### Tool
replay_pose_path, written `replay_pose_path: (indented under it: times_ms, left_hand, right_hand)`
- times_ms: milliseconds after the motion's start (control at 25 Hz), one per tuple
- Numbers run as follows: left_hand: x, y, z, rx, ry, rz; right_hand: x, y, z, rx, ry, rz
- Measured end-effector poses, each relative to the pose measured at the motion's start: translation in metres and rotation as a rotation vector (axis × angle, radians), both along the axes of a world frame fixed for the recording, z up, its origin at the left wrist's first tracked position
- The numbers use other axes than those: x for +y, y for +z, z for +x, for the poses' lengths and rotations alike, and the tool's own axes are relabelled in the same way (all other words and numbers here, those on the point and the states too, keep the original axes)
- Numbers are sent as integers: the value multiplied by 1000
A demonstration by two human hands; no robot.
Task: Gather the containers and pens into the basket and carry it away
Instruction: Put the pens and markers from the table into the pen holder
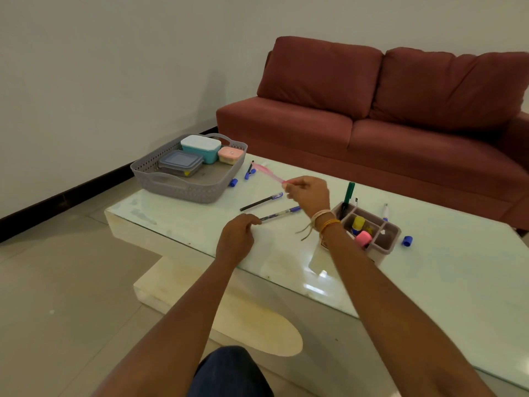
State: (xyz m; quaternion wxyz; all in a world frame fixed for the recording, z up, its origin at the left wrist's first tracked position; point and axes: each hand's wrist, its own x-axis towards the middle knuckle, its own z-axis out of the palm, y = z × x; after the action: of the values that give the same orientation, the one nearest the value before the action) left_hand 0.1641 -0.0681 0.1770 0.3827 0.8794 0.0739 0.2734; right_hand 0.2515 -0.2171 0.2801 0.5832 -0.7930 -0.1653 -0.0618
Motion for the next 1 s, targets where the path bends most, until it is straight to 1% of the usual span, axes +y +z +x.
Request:
replay_pose_path:
  times_ms: [80, 120, 200, 320, 400, 560, 720, 760, 840, 920, 1000]
  left_hand:
    - [-4, 0, -1, 166, -52, 263]
    - [-6, -1, 0, 236, -62, 356]
    - [-8, -4, 1, 342, -86, 466]
    - [-9, -8, -4, 415, -120, 544]
    - [-10, -8, -8, 440, -127, 586]
    - [-10, -6, -12, 468, -128, 623]
    - [-10, -6, -13, 472, -126, 620]
    - [-10, -6, -13, 469, -124, 615]
    - [-9, -7, -13, 458, -118, 605]
    - [-10, -7, -14, 437, -113, 602]
    - [-9, -8, -14, 417, -112, 599]
  right_hand:
    - [-33, 18, -3, 47, 23, 118]
    - [-52, 26, -3, 42, -3, 154]
    - [-88, 39, -1, -13, -96, 174]
    - [-130, 52, 4, -195, -333, 9]
    - [-143, 54, 3, -293, -460, -105]
    - [-142, 47, 1, -354, -519, -197]
    - [-144, 45, 6, -377, -595, -157]
    - [-143, 43, 8, -366, -591, -185]
    - [-142, 40, 12, -289, -538, -309]
    - [-142, 35, 16, -137, -449, -412]
    - [-143, 29, 18, 18, -391, -419]
